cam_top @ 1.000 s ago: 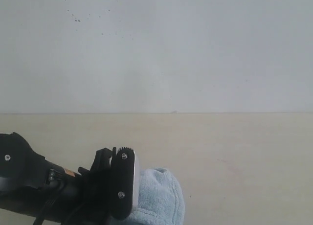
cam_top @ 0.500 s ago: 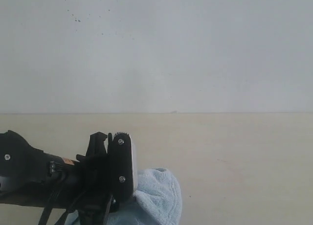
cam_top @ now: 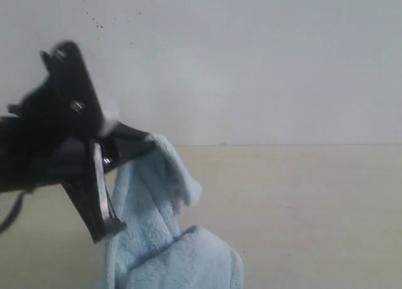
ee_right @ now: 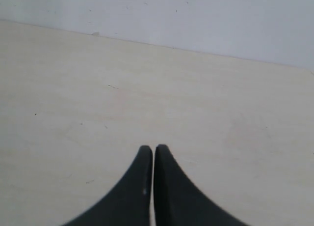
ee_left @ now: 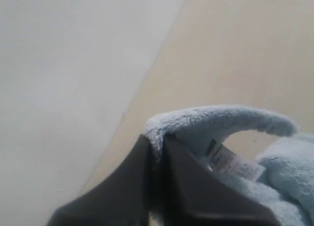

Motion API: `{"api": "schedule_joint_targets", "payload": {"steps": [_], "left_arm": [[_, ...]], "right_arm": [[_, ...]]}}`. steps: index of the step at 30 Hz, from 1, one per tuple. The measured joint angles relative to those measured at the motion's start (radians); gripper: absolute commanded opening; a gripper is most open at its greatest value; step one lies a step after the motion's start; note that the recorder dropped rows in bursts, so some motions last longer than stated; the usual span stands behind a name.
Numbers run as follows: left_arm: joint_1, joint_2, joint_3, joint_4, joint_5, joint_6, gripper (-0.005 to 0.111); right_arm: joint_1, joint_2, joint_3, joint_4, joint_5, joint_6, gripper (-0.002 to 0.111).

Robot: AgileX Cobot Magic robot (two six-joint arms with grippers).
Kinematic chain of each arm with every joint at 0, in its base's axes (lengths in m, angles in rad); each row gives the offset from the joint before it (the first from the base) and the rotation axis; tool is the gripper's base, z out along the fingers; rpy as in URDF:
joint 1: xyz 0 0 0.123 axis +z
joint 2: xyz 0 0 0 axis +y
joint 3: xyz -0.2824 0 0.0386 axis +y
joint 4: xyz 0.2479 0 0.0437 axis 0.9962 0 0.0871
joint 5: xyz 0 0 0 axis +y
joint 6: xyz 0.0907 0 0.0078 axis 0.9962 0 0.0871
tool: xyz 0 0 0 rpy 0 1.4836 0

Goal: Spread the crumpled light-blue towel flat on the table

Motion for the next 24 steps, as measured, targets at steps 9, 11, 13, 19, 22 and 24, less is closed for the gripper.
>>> {"api": "schedule_joint_targets", "payload": {"steps": [9,11,13,19,22,24], "left_arm": [[0.015,-0.284,0.084,-0.066,-0.152,-0.223,0.004],[0.017,-0.317,0.114,-0.077,-0.186,-0.277,0.004],[0.017,-0.331,0.173,-0.080,-0.199,-0.332,0.004],[0.017,-0.327,0.223,-0.088,-0.281,-0.440,0.004],[0.017,-0.327,0.223,-0.088,-0.289,-0.442,0.004],[0.017,-0.327,0.223,-0.088,-0.289,-0.442,0.004]], "right_arm": [[0.000,0.000,0.000,0.000,0.000,0.000,0.001],[0.000,0.000,0.000,0.000,0.000,0.000,0.001],[0.000,0.000,0.000,0.000,0.000,0.000,0.001],[0.000,0.000,0.000,-0.027,-0.083,-0.039,0.001],[0.000,0.000,0.000,-0.032,-0.375,-0.039,0.001],[0.000,0.000,0.000,-0.033,-0.625,-0.025,0.001]]}}
